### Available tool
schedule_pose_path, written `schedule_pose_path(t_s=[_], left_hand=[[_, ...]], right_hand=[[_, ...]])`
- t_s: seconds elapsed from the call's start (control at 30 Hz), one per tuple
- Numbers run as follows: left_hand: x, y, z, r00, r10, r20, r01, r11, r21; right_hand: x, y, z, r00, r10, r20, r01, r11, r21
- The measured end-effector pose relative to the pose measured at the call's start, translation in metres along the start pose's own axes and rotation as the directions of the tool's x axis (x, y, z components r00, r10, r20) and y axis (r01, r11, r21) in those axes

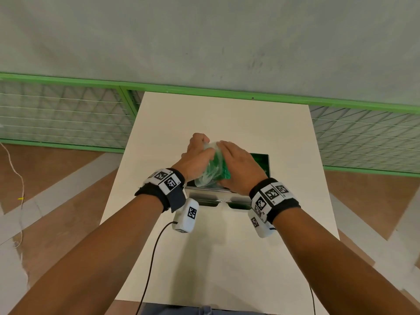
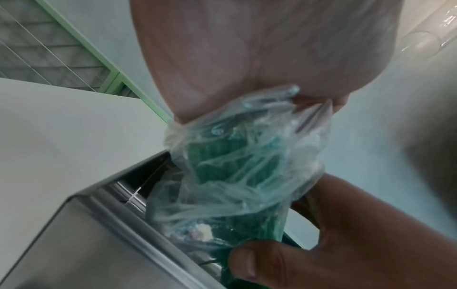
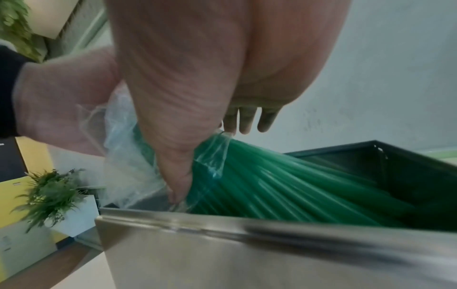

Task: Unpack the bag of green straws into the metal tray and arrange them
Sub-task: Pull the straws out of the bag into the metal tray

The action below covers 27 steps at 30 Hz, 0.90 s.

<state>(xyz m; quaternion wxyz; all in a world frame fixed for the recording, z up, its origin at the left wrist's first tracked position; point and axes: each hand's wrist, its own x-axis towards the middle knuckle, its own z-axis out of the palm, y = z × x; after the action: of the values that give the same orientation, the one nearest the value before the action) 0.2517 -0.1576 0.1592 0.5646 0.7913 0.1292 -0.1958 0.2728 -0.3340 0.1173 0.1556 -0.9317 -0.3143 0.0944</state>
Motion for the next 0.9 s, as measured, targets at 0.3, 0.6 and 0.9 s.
schedule_pose_path(t_s=[0.3, 0.6, 0.9], left_hand=[[-0.011, 0.010, 0.014, 1.000, 0.022, -0.015, -0.026, 0.963, -0.267], [-0.014, 0.001, -0.011, 0.979, 0.180, 0.093, -0.203, 0.884, 0.422], [-0.016, 0.012, -0.013, 0.986, 0.165, -0.020, -0.141, 0.894, 0.425]], right_hand=[[0.018, -0.023, 0.009, 0.985, -0.084, -0.148, 0.094, 0.994, 0.057], [0.006, -0.007, 0.011, 0.984, 0.018, -0.179, 0.003, 0.993, 0.114], [0.001, -0.019, 0.008, 0.993, 0.078, -0.086, -0.067, 0.990, 0.125]])
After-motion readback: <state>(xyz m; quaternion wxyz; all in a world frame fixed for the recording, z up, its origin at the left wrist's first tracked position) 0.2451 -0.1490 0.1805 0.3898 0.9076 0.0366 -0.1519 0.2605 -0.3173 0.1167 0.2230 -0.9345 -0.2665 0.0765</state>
